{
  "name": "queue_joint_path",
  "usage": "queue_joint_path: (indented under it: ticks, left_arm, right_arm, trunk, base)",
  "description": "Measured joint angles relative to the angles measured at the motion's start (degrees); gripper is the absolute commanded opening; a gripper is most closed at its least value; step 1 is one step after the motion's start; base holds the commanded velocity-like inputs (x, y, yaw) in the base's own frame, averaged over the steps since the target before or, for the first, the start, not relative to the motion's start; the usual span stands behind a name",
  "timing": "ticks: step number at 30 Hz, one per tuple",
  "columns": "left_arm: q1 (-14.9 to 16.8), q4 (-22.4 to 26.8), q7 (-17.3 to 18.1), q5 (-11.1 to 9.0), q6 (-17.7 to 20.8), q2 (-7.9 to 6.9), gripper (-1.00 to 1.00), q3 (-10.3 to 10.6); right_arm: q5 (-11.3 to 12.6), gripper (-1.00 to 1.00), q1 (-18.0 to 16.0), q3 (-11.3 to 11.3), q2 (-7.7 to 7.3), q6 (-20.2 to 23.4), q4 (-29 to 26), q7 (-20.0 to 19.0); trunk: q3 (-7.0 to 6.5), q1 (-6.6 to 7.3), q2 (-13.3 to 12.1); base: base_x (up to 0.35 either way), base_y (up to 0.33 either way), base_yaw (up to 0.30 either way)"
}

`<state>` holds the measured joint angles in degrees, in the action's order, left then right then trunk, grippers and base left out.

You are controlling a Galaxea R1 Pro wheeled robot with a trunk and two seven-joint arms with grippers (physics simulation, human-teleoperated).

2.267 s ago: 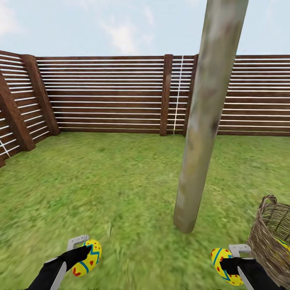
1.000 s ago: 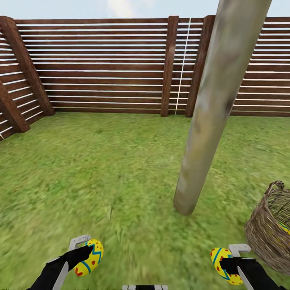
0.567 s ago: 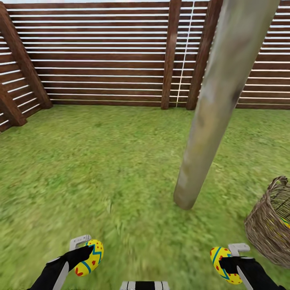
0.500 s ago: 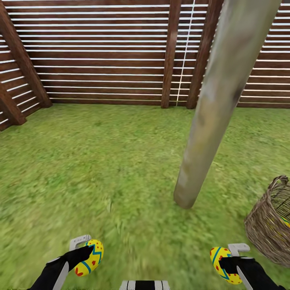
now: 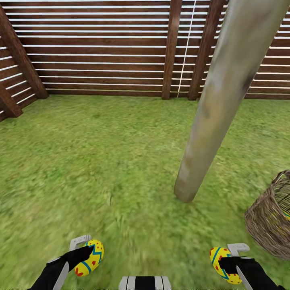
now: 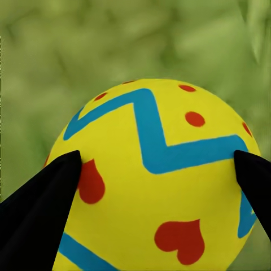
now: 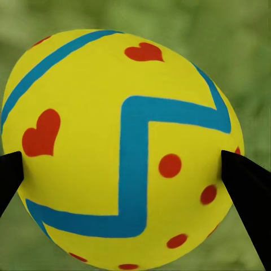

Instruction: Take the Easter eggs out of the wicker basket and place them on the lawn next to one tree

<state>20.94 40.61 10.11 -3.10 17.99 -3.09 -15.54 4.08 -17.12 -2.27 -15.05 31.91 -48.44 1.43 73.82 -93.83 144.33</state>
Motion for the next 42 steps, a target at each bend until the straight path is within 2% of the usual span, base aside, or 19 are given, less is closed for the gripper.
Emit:
queue_joint_path:
  ticks: [17,26,30,31,32,33,34,35,42]
  left_arm:
    - [0.0,0.0,0.0,-0.1,0.0,0.02,-1.0,-0.1]
    - [0.0,2.9,0.1,-0.7,0.0,0.06,-1.0,0.0]
    - [0.0,2.9,0.1,-0.8,0.0,0.07,-1.0,0.0]
    - [0.0,2.8,0.1,-0.8,0.0,0.07,-1.0,0.0]
    - [0.0,2.8,0.1,-0.8,0.0,0.07,-1.0,0.0]
    - [0.0,2.8,0.1,-0.7,-0.1,0.1,1.0,0.0]
    - [0.0,1.3,-0.1,-0.1,-0.3,0.1,1.0,-0.2]
    - [0.1,0.2,0.1,-0.6,-0.3,0.17,1.0,-0.1]
    - [0.0,0.0,0.1,-0.5,-0.3,0.25,1.0,-0.1]
  right_arm:
    - [0.0,-1.0,0.0,0.0,0.08,0.0,-0.1,0.0]
    - [-0.1,-1.0,0.0,0.0,0.09,0.0,-0.1,0.0]
    - [-0.1,-1.0,0.0,0.0,0.09,0.0,-0.1,0.0]
    - [-0.1,1.0,0.0,0.0,0.08,-0.1,-0.2,0.0]
    - [-0.1,1.0,0.0,0.0,0.04,-0.2,-0.2,0.0]
    - [-0.1,1.0,0.0,0.0,0.08,-0.1,-0.2,0.1]
    - [-0.1,1.0,0.0,0.0,0.06,-0.1,-0.3,0.1]
    - [-0.1,1.0,0.0,0.0,0.08,-0.1,-0.3,0.1]
    - [-0.1,1.0,0.0,0.0,0.09,-0.1,-0.1,0.2]
  trunk:
    - [3.77,-0.43,0.2]
    - [5.76,-0.65,0.4]
    - [5.77,-0.66,0.4]
    - [5.77,-0.66,0.4]
    - [5.77,-0.66,0.4]
    - [5.77,-0.66,0.4]
    - [5.77,-0.66,0.4]
    - [5.77,-0.66,0.4]
    - [5.77,-0.66,0.4]
  base:
    - [0.0,0.0,0.0]
    - [0.0,0.0,0.0]
    - [0.0,0.0,0.0]
    - [0.0,0.0,0.0]
    - [0.0,0.0,0.0]
    - [0.0,0.0,0.0]
    - [0.0,0.0,0.0]
    - [0.0,0.0,0.0]
    - [0.0,0.0,0.0]
